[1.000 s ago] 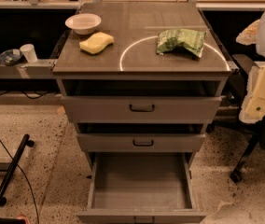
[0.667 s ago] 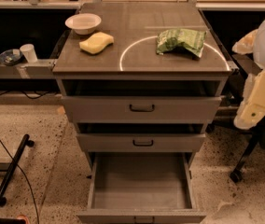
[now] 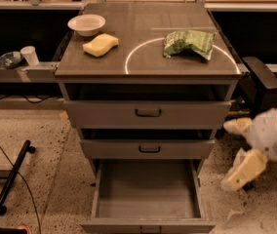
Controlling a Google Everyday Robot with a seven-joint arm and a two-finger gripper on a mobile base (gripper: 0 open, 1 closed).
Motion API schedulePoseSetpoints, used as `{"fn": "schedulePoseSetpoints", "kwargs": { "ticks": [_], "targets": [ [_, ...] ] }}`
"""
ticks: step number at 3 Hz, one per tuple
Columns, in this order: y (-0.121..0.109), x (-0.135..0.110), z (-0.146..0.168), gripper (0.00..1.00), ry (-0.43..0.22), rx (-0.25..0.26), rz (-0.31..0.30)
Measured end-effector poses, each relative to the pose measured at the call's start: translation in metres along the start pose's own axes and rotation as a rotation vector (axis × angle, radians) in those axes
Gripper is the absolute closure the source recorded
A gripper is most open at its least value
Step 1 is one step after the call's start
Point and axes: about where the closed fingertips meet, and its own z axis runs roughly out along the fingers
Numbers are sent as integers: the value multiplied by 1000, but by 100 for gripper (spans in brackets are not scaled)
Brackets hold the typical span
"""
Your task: Close bottom drawer
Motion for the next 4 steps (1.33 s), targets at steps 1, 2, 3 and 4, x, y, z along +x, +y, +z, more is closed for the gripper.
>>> {"fn": "schedulePoseSetpoints", "kwargs": {
  "ticks": [1, 2, 3, 4],
  "targets": [
    [51, 56, 67, 0, -239, -170, 161],
    [48, 54, 65, 0, -236, -165, 163],
    [50, 57, 80, 0, -211, -169, 149],
    [70, 77, 124, 0, -203, -167, 87]
  ]
}}
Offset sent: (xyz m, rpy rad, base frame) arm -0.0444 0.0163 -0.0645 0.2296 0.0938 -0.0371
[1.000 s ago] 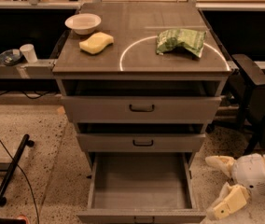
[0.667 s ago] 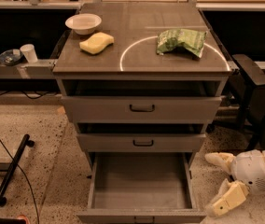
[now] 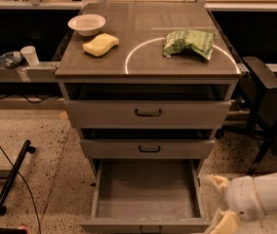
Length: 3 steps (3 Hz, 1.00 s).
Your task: Close bottom drawer
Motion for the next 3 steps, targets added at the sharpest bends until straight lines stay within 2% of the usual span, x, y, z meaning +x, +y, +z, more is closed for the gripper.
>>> {"fn": "schedulePoseSetpoints", "kwargs": {
  "ticks": [1, 2, 3],
  "targets": [
    [11, 34, 58, 0, 44, 3, -130],
    [-12, 40, 72, 0, 9, 130, -220],
    [-21, 41, 71, 0, 11, 167, -232]
  ]
}}
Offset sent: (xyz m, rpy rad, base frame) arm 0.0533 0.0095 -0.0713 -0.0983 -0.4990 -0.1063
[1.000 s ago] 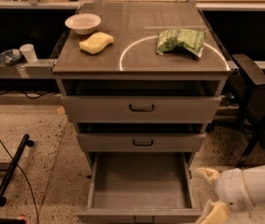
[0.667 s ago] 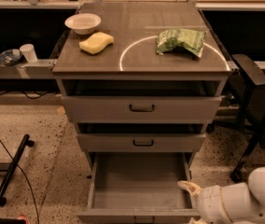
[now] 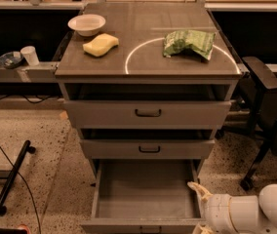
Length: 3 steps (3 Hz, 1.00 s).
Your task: Close bottom drawer
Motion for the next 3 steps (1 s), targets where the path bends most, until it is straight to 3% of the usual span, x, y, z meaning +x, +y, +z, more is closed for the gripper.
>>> {"fn": "schedulePoseSetpoints", "kwargs": {
  "ticks": [1, 2, 3],
  "targets": [
    [-9, 24, 31, 0, 80, -50, 32],
    [-37, 54, 81, 0, 183, -43, 22],
    [-60, 87, 127, 3, 201, -65, -9]
  ]
}}
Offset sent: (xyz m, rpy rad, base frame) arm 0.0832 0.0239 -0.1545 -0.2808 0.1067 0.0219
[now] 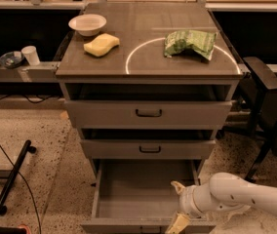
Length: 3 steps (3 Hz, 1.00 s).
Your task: Close bottom drawer
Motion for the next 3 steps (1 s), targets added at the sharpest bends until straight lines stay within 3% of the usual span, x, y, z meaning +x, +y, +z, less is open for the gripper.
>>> {"fn": "schedulePoseSetpoints", "kwargs": {
  "ticks": [2, 3],
  "targets": [
    [-14, 42, 53, 50, -43, -51, -13],
    [-5, 55, 77, 72, -62, -92, -56]
  ]
}}
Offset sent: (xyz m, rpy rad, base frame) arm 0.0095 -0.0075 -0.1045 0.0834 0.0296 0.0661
